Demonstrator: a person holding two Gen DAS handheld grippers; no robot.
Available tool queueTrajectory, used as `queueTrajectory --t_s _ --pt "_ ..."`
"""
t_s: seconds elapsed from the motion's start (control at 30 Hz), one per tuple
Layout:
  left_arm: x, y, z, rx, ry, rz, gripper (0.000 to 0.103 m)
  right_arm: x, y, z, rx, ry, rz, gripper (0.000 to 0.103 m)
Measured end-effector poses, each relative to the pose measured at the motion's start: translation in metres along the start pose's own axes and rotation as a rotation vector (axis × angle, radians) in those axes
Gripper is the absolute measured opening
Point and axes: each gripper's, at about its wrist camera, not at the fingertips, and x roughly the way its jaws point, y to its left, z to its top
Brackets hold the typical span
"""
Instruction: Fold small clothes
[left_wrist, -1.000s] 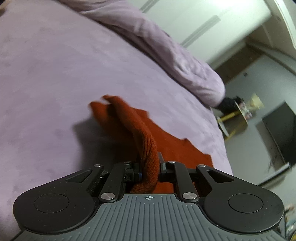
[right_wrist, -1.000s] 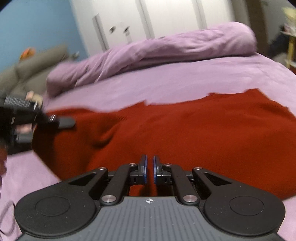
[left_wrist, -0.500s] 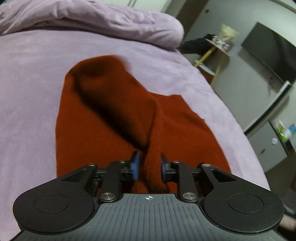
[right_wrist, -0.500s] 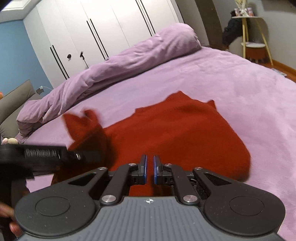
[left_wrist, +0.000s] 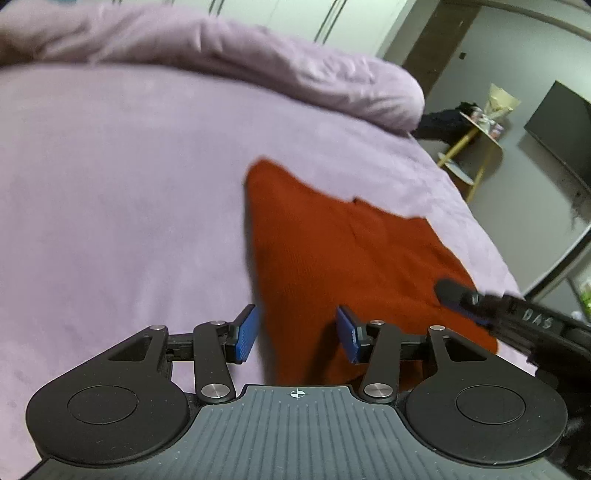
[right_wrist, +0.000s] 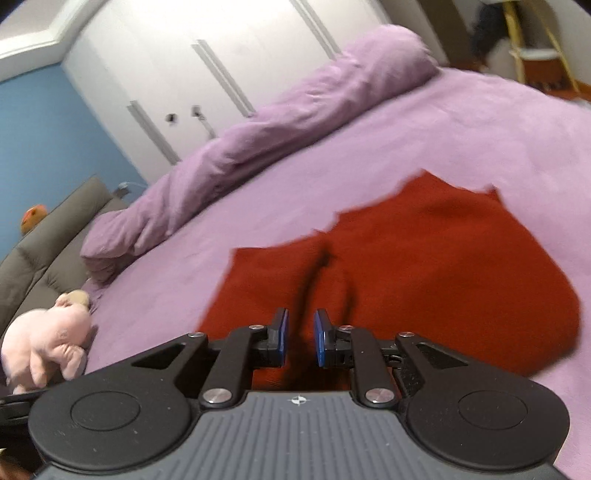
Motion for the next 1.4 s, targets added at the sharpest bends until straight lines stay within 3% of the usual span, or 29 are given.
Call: queueTrajectory --t_s 0.1,0.2,0.33,0.4,0.43,0.47,0.57,0.67,0.73,0.8,0.83,0.9,0.93,1.03,1.1,1.17,1.33,1.4 --pt "0.012 -0.002 -0.008 0.037 0.038 0.008 0.050 0.006 0.017 -0.001 -0.052 0.031 0.054 0.020" --pt "0.017 -0.007 -0.019 0.068 0.069 -0.002 0.052 0.019 0.022 -0.004 -0.115 0.113 0.046 0.037" --pt "0.027 -0.011 -0.029 0.079 0.110 0.000 0.053 0.035 0.012 -0.007 -0.083 0.197 0.093 0.039" --pt "0.030 -0.014 -0.029 0.092 0.121 0.006 0.053 0.038 0.012 -0.007 -0.080 0.207 0.116 0.035" --pt "0.030 -0.016 -0.029 0.102 0.118 0.016 0.054 0.039 0.015 -0.006 -0.094 0.208 0.113 0.022" --pt "0.029 -0.017 -0.029 0.111 0.117 0.023 0.054 0.040 0.017 -0.006 -0.113 0.206 0.101 0.016" --pt "0.023 -0.018 -0.028 0.113 0.092 0.035 0.055 0.030 0.022 -0.001 -0.143 0.155 0.090 0.012" --pt "0.017 -0.014 -0.028 0.092 0.071 0.037 0.055 0.010 0.011 0.006 -0.062 0.094 0.124 0.008" --pt "0.020 -0.009 -0.029 0.077 0.090 0.041 0.056 0.010 0.002 0.000 -0.060 0.119 0.065 0.005" --pt "0.025 -0.001 -0.031 0.019 0.130 0.015 0.056 0.026 -0.014 -0.011 -0.060 0.209 -0.029 0.004" --pt "0.025 0.004 -0.032 -0.023 0.143 -0.003 0.056 0.029 -0.022 -0.014 -0.041 0.230 -0.024 0.002" --pt "0.022 0.011 -0.033 -0.053 0.138 -0.023 0.056 0.023 -0.024 -0.008 -0.041 0.229 0.008 0.008" --pt "0.020 0.012 -0.034 -0.050 0.135 -0.021 0.055 0.019 -0.023 -0.001 -0.040 0.221 0.036 0.016" --pt "0.019 0.014 -0.032 -0.053 0.130 -0.024 0.055 0.014 -0.033 0.020 0.028 0.156 0.055 0.060" --pt "0.020 0.012 -0.033 -0.042 0.132 -0.015 0.055 0.027 -0.041 0.031 0.065 0.155 0.071 0.062" --pt "0.021 0.007 -0.034 -0.018 0.130 0.000 0.055 0.052 -0.050 0.039 0.129 0.211 0.080 0.063" --pt "0.023 -0.001 -0.035 0.022 0.127 0.038 0.055 0.096 -0.052 0.037 0.231 0.277 0.171 0.061" --pt "0.023 -0.002 -0.036 0.022 0.125 0.044 0.055 0.101 -0.040 0.035 0.201 0.268 0.171 0.043"
